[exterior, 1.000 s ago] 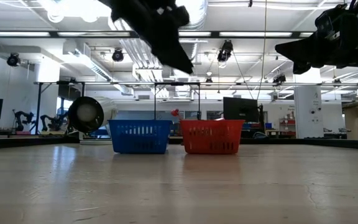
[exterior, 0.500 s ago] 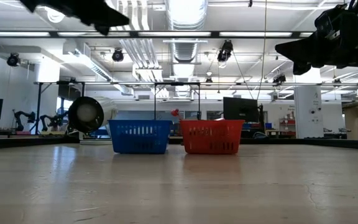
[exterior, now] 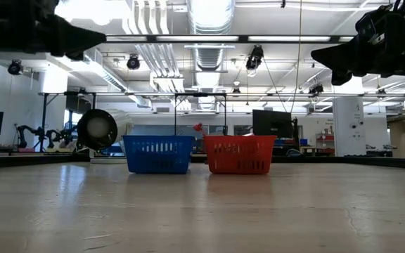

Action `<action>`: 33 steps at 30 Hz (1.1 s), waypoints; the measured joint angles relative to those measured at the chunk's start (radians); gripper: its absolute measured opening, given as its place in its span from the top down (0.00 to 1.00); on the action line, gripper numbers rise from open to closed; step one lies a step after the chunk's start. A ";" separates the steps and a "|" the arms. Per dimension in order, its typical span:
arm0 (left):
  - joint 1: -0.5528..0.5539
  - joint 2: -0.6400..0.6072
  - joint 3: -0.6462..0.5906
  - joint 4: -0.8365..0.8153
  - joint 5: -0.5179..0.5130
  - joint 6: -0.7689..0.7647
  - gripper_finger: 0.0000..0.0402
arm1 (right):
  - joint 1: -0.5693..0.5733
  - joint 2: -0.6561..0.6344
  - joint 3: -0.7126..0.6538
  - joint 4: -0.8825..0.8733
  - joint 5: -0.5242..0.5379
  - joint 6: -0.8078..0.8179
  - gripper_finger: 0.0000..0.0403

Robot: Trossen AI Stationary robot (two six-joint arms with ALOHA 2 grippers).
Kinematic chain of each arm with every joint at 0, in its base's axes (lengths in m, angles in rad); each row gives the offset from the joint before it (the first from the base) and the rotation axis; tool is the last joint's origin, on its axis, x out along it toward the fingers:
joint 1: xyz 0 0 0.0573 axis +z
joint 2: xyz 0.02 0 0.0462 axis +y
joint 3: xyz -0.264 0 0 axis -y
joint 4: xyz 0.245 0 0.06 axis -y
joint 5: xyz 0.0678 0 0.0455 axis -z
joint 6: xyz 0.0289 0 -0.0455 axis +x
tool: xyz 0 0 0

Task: Pick & Place Office items
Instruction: Return to Home Position

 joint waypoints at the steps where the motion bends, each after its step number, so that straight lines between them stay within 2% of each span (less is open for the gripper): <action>1: 0.000 -0.031 -0.018 0.000 0.000 -0.012 0.99 | 0.000 0.000 0.000 0.000 0.005 0.000 0.98; 5: 0.001 -0.134 -0.074 -0.029 0.004 -0.044 0.99 | 0.000 -0.003 0.000 -0.001 0.047 0.001 0.98; 15: 0.001 -0.303 -0.186 -0.120 0.014 -0.083 1.00 | -0.005 -0.003 0.000 -0.004 0.015 0.038 0.98; 21: 0.002 -0.301 -0.186 -0.144 0.034 -0.085 0.99 | -0.031 0.001 -0.002 -0.036 0.012 0.027 0.98; 25: 0.002 -0.297 -0.186 -0.145 0.034 -0.087 0.98 | -0.047 0.011 -0.003 -0.047 -0.036 0.039 0.98; 33: 0.002 -0.286 -0.186 -0.146 0.035 -0.105 0.99 | -0.064 0.014 -0.003 -0.043 -0.031 0.063 0.98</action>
